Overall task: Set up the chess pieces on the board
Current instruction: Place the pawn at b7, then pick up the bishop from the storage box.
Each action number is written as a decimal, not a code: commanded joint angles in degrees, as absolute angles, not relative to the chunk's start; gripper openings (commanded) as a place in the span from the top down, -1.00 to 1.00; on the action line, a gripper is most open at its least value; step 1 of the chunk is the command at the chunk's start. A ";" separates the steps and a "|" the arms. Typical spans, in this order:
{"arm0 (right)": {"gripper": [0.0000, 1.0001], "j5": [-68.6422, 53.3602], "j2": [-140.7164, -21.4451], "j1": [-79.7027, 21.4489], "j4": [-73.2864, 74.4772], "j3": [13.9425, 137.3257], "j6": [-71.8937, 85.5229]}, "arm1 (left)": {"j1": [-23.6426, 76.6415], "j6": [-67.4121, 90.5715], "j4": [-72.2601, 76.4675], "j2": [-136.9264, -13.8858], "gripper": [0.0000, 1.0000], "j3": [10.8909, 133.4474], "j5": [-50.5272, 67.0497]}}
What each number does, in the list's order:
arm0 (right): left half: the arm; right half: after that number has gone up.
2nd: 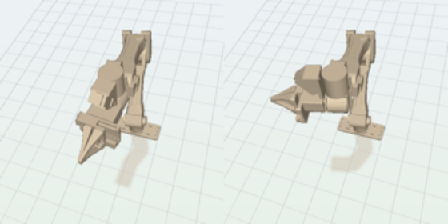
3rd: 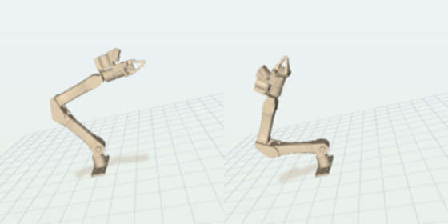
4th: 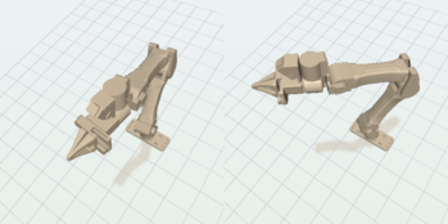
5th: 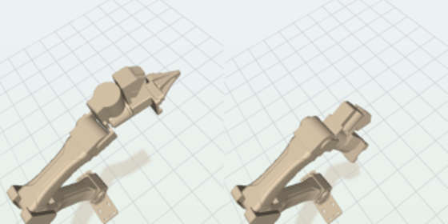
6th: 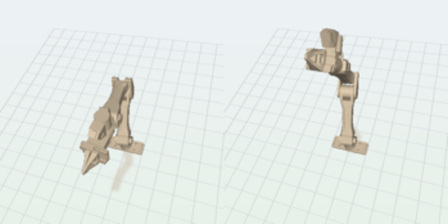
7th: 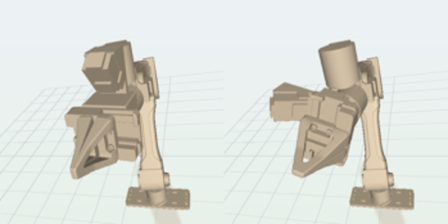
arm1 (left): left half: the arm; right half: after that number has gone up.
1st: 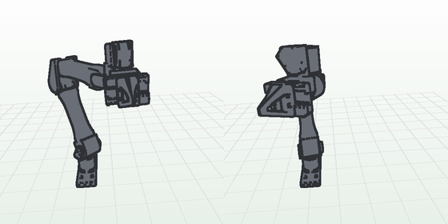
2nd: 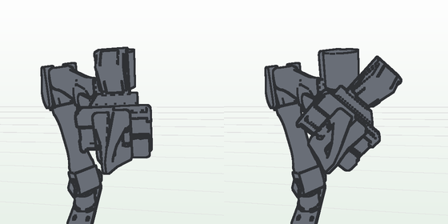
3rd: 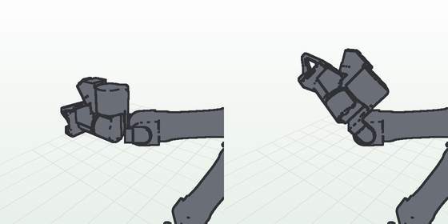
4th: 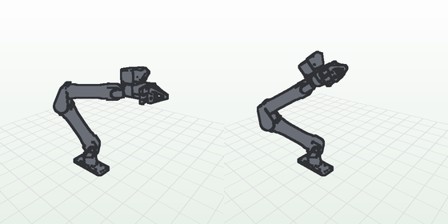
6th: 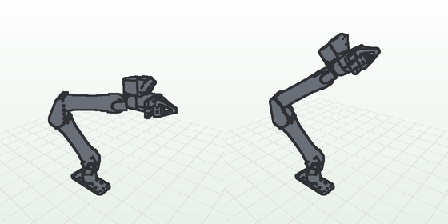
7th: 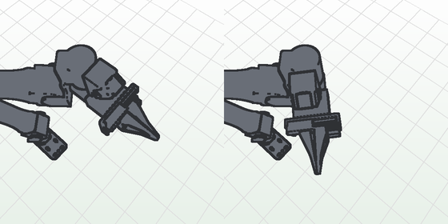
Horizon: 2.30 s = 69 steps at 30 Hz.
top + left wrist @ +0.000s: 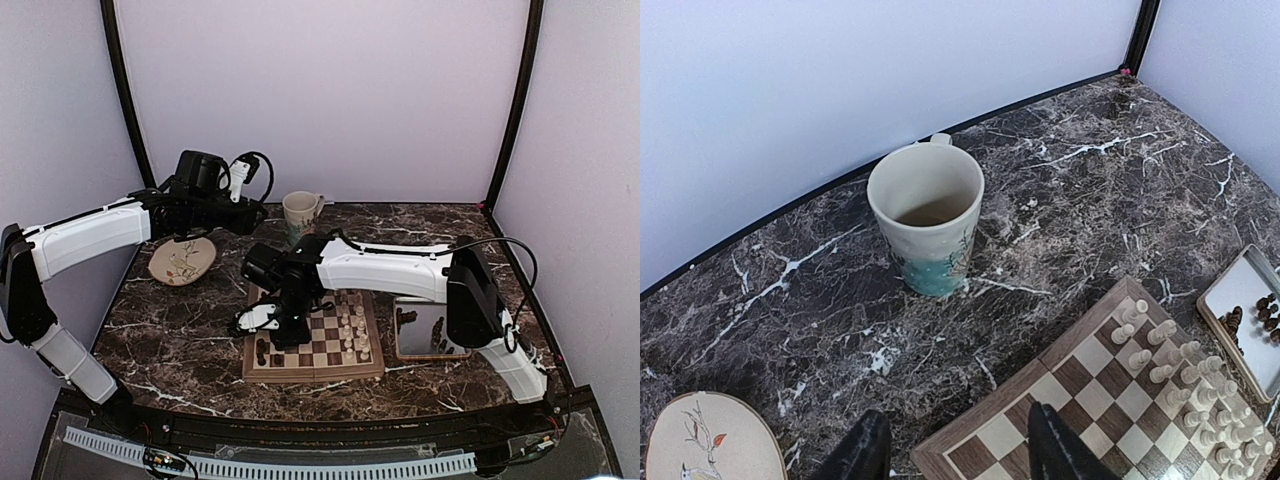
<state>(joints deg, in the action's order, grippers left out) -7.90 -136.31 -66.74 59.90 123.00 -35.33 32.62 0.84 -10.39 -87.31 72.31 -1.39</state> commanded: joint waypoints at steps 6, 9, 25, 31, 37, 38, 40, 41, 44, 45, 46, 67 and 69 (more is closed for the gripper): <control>0.67 -8.34 -137.55 -67.53 58.49 123.99 -35.33 | 32.42 0.58 -11.37 -85.12 0.02 74.35 -1.00; 0.61 -8.35 -137.53 -67.58 58.27 123.94 -35.26 | 32.39 0.53 -11.35 -85.17 0.02 74.35 -0.96; 0.49 -5.66 -125.58 -65.06 59.91 117.84 -34.17 | 32.42 0.59 -11.44 -85.30 0.02 74.31 -0.65; 0.48 -5.74 -114.24 -59.78 59.57 105.12 -32.68 | 32.43 0.83 -11.66 -86.10 0.02 74.44 -0.04; 0.48 -4.45 -102.01 -49.99 56.70 87.55 -31.55 | 32.43 0.71 -11.88 -87.26 0.03 74.60 0.53; 0.48 -4.32 -99.92 -47.11 56.49 85.13 -31.40 | 32.42 0.70 -11.93 -87.54 0.02 74.74 0.67; 0.49 -4.30 -96.98 -43.11 56.34 80.30 -31.08 | 32.41 0.76 -12.11 -88.09 0.02 74.83 0.95; 0.49 -4.45 -95.56 -41.19 56.17 78.33 -31.03 | 32.43 0.79 -12.13 -88.27 0.02 74.85 1.06; 0.51 -4.48 -91.97 -36.63 55.90 73.19 -30.94 | 32.43 0.88 -12.22 -88.64 0.02 75.00 1.42; 0.51 -4.43 -91.78 -35.56 56.09 71.92 -30.81 | 32.43 0.88 -12.24 -88.71 0.02 75.04 1.54; 0.51 -4.37 -90.31 -34.70 56.27 70.72 -30.79 | 32.42 0.88 -12.29 -88.81 0.02 75.06 1.58; 0.66 -4.24 -90.94 -30.72 54.16 60.64 -29.25 | 32.40 1.40 -12.40 -89.01 0.02 75.27 2.77; 0.67 -3.70 -90.96 -30.60 53.91 60.44 -29.21 | 32.43 1.41 -12.44 -89.01 0.02 75.22 2.86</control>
